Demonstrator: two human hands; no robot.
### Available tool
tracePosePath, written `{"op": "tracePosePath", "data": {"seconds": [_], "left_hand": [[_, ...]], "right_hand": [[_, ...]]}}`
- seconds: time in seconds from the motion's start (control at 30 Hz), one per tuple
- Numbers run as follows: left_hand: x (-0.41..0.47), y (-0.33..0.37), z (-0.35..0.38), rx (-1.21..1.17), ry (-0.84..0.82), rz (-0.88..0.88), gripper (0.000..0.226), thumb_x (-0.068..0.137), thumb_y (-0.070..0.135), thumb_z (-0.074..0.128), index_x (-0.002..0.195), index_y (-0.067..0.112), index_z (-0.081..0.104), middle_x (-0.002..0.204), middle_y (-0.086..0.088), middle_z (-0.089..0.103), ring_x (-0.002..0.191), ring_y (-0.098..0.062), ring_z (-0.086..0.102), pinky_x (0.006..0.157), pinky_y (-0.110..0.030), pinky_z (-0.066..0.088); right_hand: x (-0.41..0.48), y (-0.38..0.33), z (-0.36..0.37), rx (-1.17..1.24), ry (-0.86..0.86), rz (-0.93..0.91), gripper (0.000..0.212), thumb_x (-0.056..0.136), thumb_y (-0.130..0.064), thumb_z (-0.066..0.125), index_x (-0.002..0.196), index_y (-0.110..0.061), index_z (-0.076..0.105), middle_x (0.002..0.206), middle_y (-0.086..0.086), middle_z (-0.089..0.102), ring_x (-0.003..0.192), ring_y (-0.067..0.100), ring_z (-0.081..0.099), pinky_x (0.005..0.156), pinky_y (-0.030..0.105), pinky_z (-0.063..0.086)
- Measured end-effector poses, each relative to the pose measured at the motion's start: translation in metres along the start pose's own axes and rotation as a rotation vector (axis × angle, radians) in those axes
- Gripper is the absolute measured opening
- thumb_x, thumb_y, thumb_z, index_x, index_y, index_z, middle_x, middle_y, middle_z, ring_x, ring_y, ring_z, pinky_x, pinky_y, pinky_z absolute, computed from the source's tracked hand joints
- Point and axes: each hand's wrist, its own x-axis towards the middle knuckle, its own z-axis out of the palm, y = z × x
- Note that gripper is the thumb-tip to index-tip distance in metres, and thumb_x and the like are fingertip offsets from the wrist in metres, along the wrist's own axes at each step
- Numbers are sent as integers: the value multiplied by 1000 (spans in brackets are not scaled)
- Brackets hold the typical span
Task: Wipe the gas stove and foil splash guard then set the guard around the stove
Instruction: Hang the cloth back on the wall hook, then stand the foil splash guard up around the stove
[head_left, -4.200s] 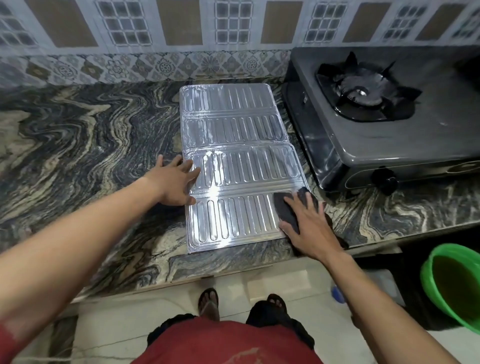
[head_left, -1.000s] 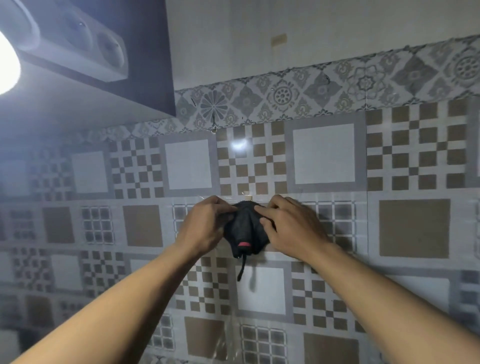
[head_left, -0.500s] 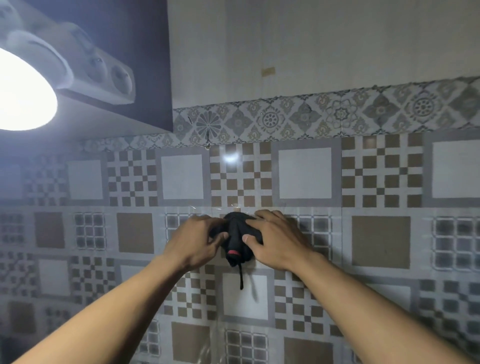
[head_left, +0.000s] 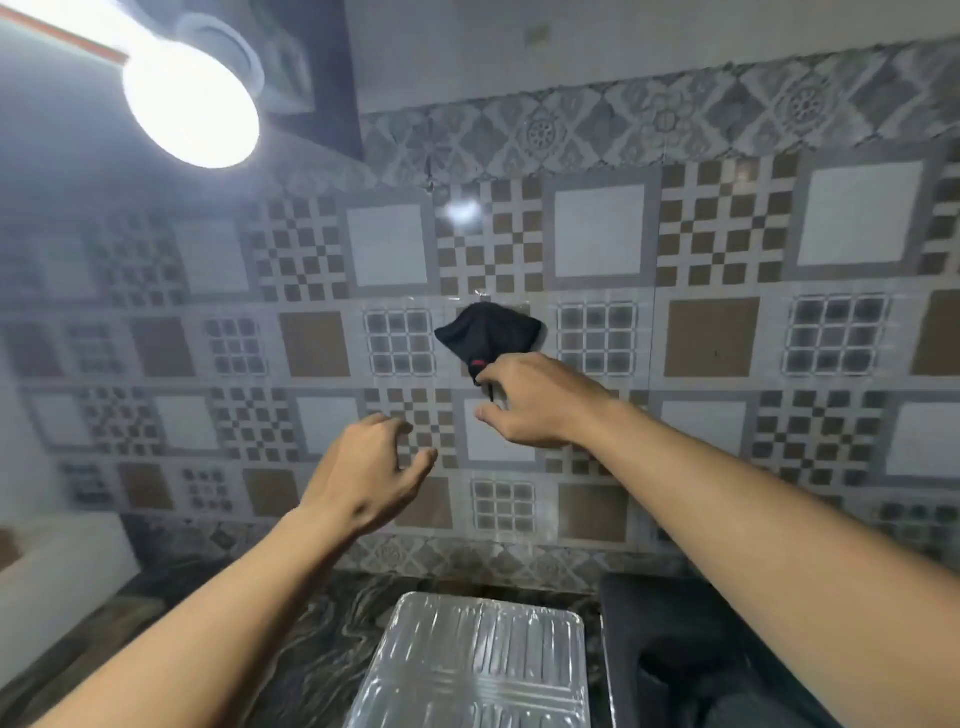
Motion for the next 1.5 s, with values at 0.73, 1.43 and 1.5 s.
{"op": "tracePosePath", "data": {"seconds": [0.73, 1.43, 1.5], "left_hand": [[-315, -64, 139, 73, -622, -919, 78, 79, 61, 69, 140, 17, 48, 137, -12, 50, 122, -33, 52, 102, -42, 46], [-309, -69, 142, 25, -604, -1103, 90, 49, 67, 84, 122, 25, 51, 123, -1, 56, 111, -22, 48, 89, -38, 37], [-305, -71, 131, -98, -540, -1124, 83, 45, 61, 89, 107, 26, 45, 112, 0, 62, 98, -20, 53, 77, -35, 39]], "right_hand": [[-44, -104, 336, 39, -855, -486, 59, 84, -37, 68, 138, -20, 53, 131, 12, 63, 117, 30, 59, 97, 34, 48], [-28, -130, 359, 7, -883, -563, 71, 61, -49, 88, 123, -28, 62, 125, 3, 53, 123, 29, 41, 108, 47, 31], [-21, -129, 343, 81, -894, -548, 67, 62, -45, 90, 119, -23, 62, 116, 1, 61, 113, 26, 52, 104, 47, 39]]}}
